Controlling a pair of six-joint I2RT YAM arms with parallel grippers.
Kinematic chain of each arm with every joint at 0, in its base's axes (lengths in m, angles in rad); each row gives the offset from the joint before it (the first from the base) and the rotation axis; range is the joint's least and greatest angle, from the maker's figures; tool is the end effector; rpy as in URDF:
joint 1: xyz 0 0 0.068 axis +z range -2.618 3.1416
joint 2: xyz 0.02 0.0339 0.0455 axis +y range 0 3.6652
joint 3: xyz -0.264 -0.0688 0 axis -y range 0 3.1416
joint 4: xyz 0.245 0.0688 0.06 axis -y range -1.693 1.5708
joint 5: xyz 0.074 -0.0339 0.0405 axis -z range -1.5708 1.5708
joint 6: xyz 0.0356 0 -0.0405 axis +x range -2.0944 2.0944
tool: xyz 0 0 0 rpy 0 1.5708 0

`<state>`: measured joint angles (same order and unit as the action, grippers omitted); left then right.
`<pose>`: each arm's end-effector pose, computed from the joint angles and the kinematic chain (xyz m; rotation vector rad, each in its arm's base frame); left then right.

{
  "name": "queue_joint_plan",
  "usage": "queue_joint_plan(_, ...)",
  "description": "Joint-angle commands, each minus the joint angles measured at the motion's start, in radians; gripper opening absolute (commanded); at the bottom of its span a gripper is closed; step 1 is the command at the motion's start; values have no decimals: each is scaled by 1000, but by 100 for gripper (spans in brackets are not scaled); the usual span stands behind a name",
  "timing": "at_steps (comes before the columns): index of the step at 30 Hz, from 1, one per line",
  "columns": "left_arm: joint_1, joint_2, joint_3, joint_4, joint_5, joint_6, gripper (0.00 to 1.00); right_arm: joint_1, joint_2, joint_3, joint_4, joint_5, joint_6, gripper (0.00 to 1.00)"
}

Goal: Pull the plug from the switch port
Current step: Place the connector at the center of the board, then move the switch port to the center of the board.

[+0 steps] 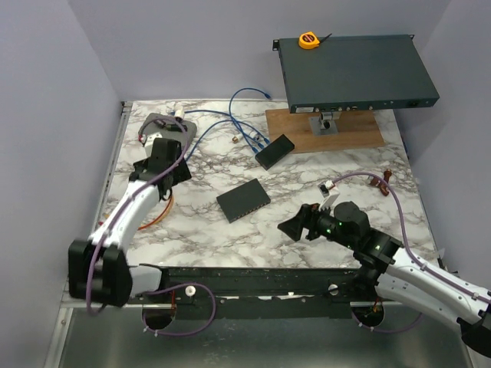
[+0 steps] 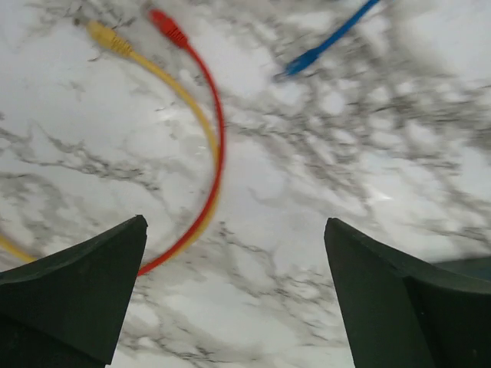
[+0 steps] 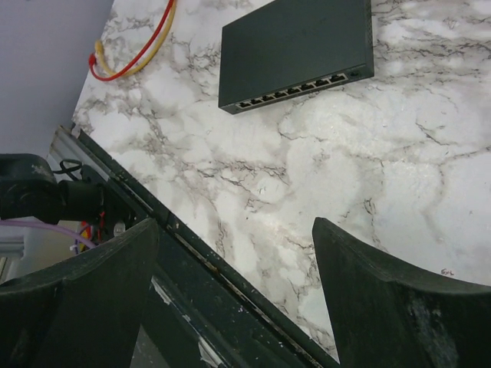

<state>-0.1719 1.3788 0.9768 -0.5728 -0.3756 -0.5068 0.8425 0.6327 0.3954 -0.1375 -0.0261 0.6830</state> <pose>0.2768 -0.0348 0.2434 -0.5504 2.3964 0.1889 0.1067 0.1210 0.2302 -0.1851 2.0829 1.0039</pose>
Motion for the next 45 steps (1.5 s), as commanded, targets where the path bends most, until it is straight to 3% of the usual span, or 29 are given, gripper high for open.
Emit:
queue_joint_plan(1,-118,-413,-227,230,30,-265,98,0,20,83,-71,75,-46,84)
queue_joint_plan(6,-320,-670,-453,344,-39,-474,98,-3,176,146,-85,130,-68,84)
queue_joint_plan(13,-480,-702,-611,393,-35,-578,98,-4,415,141,226,138,-9,85)
queue_joint_plan(19,-490,-698,-743,567,23,-598,95,-9,656,148,482,74,38,85)
queue_joint_plan(24,-491,-618,-769,687,22,-621,90,-35,818,179,540,168,13,82)
queue_joint_plan(29,-492,-485,-738,740,42,-622,89,-97,896,200,630,158,26,80)
queue_joint_plan(38,-492,-317,-674,769,109,-621,87,-155,1077,317,639,73,-8,75)
queue_joint_plan(40,-491,-293,-674,784,124,-624,85,-159,1096,318,646,61,-7,73)
queue_joint_plan(45,-492,-226,-664,828,164,-606,68,-163,1117,303,661,38,-12,68)
